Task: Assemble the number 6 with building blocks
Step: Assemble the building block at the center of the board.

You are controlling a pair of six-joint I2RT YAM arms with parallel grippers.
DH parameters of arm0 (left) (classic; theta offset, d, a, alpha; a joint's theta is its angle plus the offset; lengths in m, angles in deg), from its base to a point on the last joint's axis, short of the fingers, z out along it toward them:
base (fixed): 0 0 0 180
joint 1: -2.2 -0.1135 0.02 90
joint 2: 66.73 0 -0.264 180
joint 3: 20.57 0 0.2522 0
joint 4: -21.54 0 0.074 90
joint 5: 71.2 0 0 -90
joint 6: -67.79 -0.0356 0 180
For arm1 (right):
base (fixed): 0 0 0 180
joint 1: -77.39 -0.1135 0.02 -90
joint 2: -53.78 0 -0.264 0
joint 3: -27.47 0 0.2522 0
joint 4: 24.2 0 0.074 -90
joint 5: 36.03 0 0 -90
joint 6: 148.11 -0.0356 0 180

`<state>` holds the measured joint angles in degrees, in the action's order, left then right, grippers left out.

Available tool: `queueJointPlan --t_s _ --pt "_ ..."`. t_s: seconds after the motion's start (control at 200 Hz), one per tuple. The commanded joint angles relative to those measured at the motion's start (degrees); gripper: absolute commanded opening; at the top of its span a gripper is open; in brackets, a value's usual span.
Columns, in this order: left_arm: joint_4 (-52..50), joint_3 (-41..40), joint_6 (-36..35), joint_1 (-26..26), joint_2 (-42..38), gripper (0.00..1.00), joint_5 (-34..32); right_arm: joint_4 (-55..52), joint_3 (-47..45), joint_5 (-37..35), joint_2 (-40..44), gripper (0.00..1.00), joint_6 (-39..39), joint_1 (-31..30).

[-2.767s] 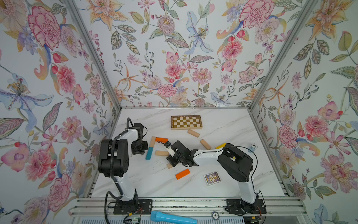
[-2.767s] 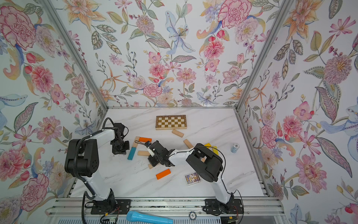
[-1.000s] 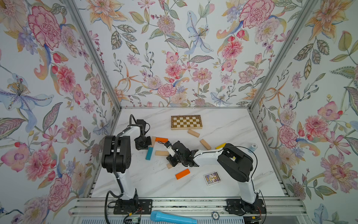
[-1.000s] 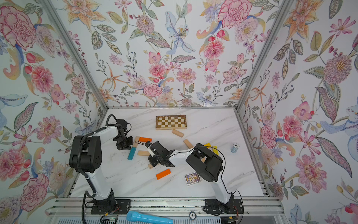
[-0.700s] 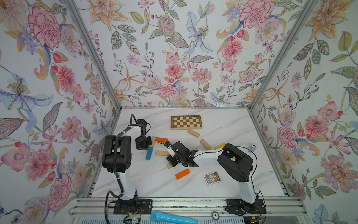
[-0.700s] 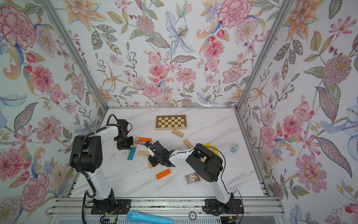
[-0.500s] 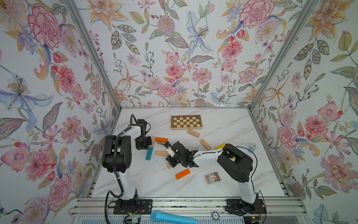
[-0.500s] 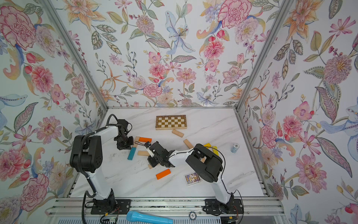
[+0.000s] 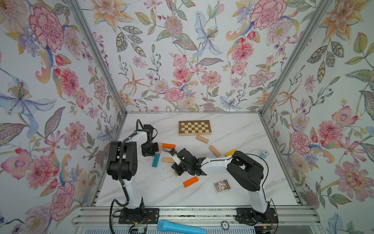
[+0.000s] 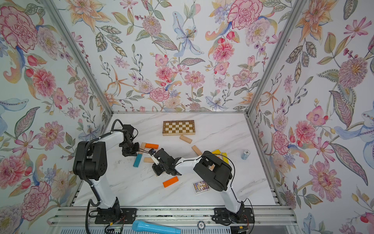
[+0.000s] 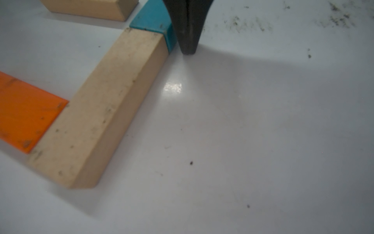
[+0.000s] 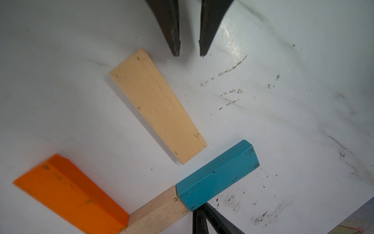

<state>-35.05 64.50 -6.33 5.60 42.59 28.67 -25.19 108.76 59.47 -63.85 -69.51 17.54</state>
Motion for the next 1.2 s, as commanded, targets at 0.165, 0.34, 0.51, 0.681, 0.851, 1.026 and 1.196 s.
queueJointPlan --t_s 0.165,0.34,0.51,0.681,0.851,1.026,1.196 --pt "-2.4 -0.7 -0.8 0.5 3.2 0.00 -2.3 5.1 -4.6 -0.7 6.4 0.20 -1.0 3.4" --pt "-2.6 -0.7 -0.9 0.6 3.3 0.00 -2.5 4.5 -3.8 0.7 4.6 0.20 -1.3 4.6" --pt "-2.6 -0.6 -0.9 0.5 3.4 0.00 -2.4 4.4 -4.0 0.0 3.2 0.22 -0.8 4.4" --pt "-2.7 -0.6 -0.9 0.6 3.5 0.00 -2.4 4.3 -4.6 -0.3 2.7 0.34 1.0 4.2" --pt "-2.7 -0.6 -0.9 0.6 3.4 0.00 -2.4 3.1 -3.6 -1.4 1.3 0.41 2.8 3.4" --pt "-2.7 -0.6 -0.9 0.6 3.5 0.00 -2.2 2.0 -2.3 -1.9 -0.4 0.41 3.0 2.6" --pt "-2.8 -0.5 -1.0 0.5 3.5 0.00 -2.1 0.7 -0.6 -1.9 -1.4 0.36 2.5 2.3"
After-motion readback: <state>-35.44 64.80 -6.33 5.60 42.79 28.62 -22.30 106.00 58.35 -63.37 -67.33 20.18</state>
